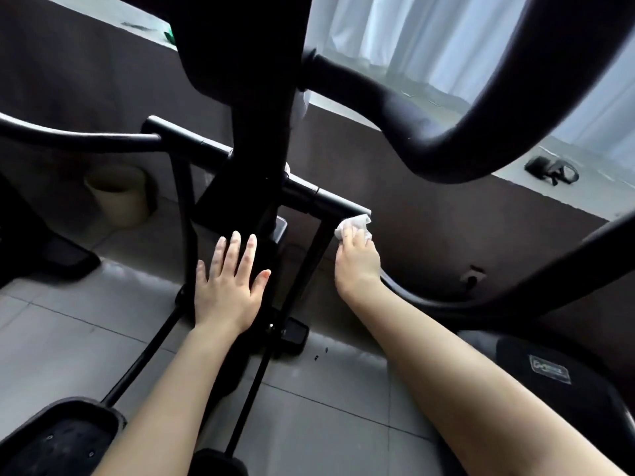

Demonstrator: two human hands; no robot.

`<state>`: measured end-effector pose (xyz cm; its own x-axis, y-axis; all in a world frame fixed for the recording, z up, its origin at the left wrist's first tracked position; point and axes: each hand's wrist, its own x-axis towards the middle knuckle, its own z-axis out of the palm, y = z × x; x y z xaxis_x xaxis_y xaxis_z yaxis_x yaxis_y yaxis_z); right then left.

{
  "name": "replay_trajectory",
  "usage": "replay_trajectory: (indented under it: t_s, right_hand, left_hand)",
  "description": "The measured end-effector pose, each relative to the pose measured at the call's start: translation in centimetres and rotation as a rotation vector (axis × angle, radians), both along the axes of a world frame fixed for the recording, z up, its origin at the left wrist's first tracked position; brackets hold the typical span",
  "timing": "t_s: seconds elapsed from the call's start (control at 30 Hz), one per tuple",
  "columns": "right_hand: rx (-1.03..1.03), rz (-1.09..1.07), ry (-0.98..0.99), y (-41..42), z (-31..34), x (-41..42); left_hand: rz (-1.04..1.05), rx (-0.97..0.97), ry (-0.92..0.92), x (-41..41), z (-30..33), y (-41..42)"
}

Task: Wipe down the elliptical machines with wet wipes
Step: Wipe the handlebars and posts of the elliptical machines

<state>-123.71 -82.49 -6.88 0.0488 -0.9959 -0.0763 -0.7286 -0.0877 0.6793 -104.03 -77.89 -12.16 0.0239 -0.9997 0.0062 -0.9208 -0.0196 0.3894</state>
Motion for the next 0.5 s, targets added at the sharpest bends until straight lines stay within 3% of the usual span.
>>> replay_trajectory:
  t_s: [0.23,0.33,0.5]
  right_hand:
    - [0.036,0.224,0.221,9.5,1.1,-2.7]
    - [-0.021,0.264,0.340,12.9,3.8,-4.0]
    - [0.079,0.374,0.420,17.5,9.9,-5.7]
  left_hand:
    - [0.025,-0.036,0.095,-0.7,0.0,0.3]
    - [-0.057,-0.195,0.238,-3.5,0.9,2.6]
    - [-0.225,-0.457,0.506,-9.7,3.9,7.9]
